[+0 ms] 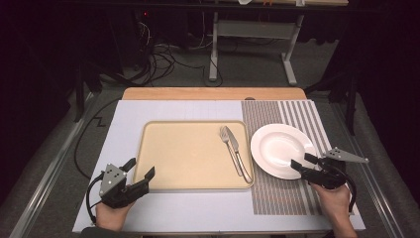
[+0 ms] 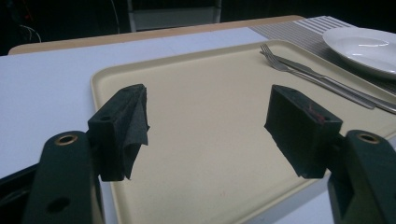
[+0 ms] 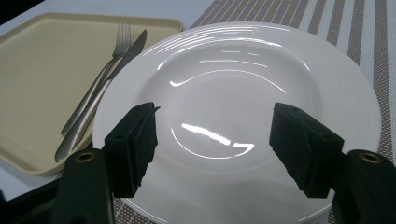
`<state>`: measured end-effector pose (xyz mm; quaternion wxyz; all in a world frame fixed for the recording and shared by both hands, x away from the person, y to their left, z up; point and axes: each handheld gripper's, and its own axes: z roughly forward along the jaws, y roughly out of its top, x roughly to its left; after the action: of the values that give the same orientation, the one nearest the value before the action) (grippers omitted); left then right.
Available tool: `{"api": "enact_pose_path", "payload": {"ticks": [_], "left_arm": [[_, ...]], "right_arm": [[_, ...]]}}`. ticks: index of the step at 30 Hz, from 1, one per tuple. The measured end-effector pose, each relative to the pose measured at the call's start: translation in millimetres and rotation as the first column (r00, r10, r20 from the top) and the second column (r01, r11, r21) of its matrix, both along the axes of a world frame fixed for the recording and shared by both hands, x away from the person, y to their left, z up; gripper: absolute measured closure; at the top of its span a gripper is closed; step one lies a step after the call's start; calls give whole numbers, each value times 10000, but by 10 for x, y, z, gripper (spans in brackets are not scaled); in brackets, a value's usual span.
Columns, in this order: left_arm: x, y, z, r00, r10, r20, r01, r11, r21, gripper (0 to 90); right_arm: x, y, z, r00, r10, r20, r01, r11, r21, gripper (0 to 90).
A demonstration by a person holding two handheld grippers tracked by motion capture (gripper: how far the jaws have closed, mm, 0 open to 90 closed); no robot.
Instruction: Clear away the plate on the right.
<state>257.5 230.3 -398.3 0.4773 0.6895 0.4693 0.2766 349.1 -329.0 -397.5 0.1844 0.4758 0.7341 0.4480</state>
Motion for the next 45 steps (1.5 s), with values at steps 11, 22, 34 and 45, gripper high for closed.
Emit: {"api": "enact_pose_path", "payload": {"ticks": [11, 22, 34, 45], "left_arm": [[-5, 11, -5, 10000, -26, -23, 26, 10000, -29, 307], [6, 5, -10, 10000, -34, -66, 34, 10000, 7, 305], [11, 7, -10, 9999, -25, -99, 25, 10000, -1, 306], [12, 6, -10, 9999, -25, -108, 25, 10000, 9, 306]], "right_arm": [[63, -114, -7, 9967, -787, -184, 795, 9956, 490, 311], [125, -203, -33, 9928, -975, -699, 1055, 9869, 1217, 287], [193, -287, -65, 9875, -876, -1312, 1126, 9740, 1967, 254], [222, -394, -68, 9834, -917, -1565, 1257, 9666, 2233, 320]]}}
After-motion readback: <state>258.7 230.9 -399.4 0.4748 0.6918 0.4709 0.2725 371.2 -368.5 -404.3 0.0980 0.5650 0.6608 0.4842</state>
